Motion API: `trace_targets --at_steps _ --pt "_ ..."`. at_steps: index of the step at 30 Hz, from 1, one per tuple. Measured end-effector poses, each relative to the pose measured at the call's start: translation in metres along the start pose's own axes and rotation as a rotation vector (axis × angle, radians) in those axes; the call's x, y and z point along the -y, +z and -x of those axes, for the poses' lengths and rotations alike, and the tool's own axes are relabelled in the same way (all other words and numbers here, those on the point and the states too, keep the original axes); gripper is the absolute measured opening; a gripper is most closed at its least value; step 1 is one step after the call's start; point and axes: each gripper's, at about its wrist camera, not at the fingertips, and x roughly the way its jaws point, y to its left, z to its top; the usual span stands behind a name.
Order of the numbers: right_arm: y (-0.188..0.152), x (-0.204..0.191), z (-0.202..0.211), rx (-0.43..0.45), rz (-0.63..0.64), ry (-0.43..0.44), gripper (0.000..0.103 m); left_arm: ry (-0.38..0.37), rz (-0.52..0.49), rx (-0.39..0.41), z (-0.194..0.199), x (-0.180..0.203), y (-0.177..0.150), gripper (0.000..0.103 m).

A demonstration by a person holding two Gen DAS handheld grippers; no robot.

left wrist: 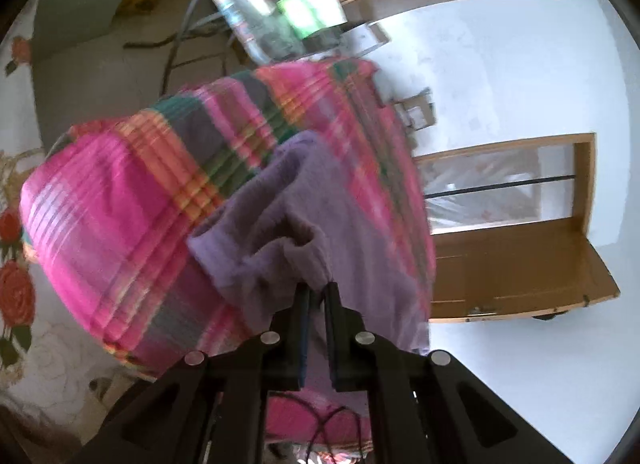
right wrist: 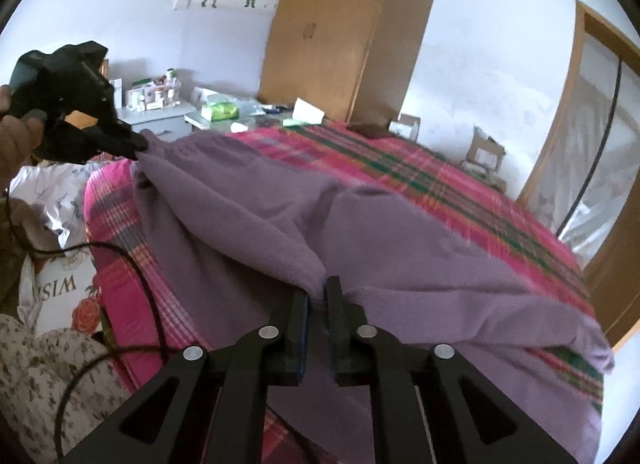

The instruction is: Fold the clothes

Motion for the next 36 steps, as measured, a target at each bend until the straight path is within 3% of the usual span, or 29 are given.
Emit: trace_targets --at_steps 3,11,15,17,24,29,30,32,33,36 --pt "0.009 -0.006 0.006 0.031 0.026 0.011 0.022 -0.031 -0.030 0.005 0.000 0.017 0.008 0.008" --pt "0.017 -0.017 0.020 -0.006 0.141 -0.027 0.025 -0.058 -0.048 -0.009 0.002 0.019 0.012 0.008" --pt "0.037 -0.009 0.015 0.027 0.052 0.082 0.031 -0.065 -0.023 -0.026 -0.002 0.006 0.010 0.008" --pt "0.051 -0.017 0.002 0.052 0.037 0.177 0.031 -0.071 -0.030 -0.025 -0.001 0.007 0.009 0.008" --pt "0.094 -0.073 -0.052 0.042 0.159 0.383 0.031 -0.080 -0.041 -0.032 0.001 0.010 0.011 0.008" --pt "0.107 -0.095 -0.080 0.007 0.203 0.369 0.031 -0.096 -0.042 -0.039 0.000 0.008 0.017 0.008" --pt "0.108 -0.097 -0.082 0.009 0.209 0.374 0.031 -0.101 -0.040 -0.035 0.002 0.007 0.019 0.008" --pt "0.112 -0.095 -0.083 0.018 0.192 0.357 0.008 -0.112 -0.038 -0.020 0.006 0.004 0.022 0.008" --pt "0.114 -0.092 -0.084 0.025 0.176 0.346 0.004 -0.121 -0.029 -0.012 0.009 0.001 0.024 0.013" --pt "0.122 -0.085 -0.085 0.045 0.130 0.312 0.004 -0.154 0.023 0.023 0.018 -0.014 0.027 0.031"
